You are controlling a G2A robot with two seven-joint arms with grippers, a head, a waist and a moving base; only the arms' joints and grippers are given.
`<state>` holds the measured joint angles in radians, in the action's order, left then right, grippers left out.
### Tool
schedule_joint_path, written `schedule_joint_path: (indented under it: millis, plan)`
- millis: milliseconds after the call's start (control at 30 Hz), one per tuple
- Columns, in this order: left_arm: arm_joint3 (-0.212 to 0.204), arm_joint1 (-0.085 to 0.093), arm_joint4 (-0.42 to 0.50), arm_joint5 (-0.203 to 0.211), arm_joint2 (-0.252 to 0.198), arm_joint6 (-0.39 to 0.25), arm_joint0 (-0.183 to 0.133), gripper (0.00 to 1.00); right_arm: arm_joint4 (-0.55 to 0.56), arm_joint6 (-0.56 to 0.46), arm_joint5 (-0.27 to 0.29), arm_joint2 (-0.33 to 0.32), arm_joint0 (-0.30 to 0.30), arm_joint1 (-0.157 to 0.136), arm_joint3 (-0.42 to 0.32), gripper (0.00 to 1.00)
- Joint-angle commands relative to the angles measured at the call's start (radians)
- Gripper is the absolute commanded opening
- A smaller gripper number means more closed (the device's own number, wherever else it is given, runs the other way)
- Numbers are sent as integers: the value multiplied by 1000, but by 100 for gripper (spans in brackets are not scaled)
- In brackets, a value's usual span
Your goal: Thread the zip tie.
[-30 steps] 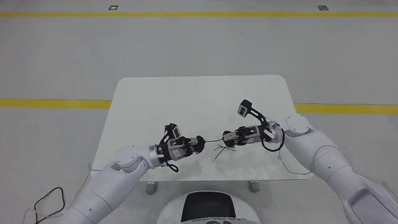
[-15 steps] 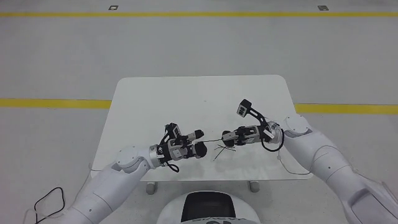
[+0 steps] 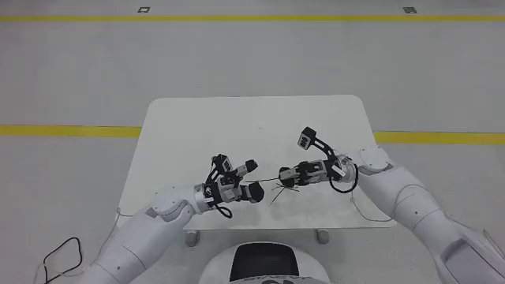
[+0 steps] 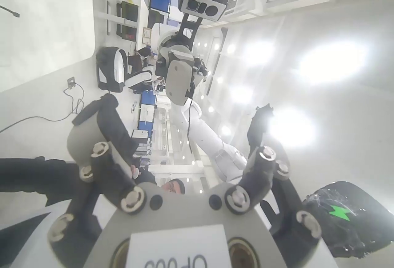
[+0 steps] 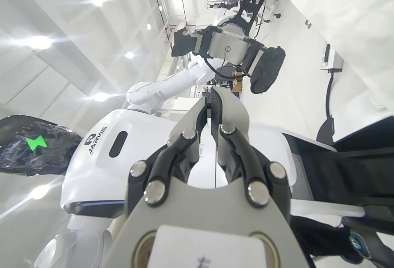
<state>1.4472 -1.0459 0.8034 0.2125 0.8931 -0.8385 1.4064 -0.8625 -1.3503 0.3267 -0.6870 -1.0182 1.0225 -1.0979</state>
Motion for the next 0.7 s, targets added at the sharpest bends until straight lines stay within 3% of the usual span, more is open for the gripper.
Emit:
schedule_joint_path:
  millis: [0,167,367,667]
  plan:
    - [13,-3,-27,21,-8,29,1,100,1,12,-11,-6,-7,2,-4,0]
    - [30,-8,-114,79,-24,96,0,100,-4,3,-10,-18,-11,7,6,0]
    - [30,-8,-115,78,-24,100,0,100,0,18,-13,-19,-15,8,1,0]
    - [28,-12,-80,35,-28,97,0,100,40,47,-34,-47,-42,9,-31,0]
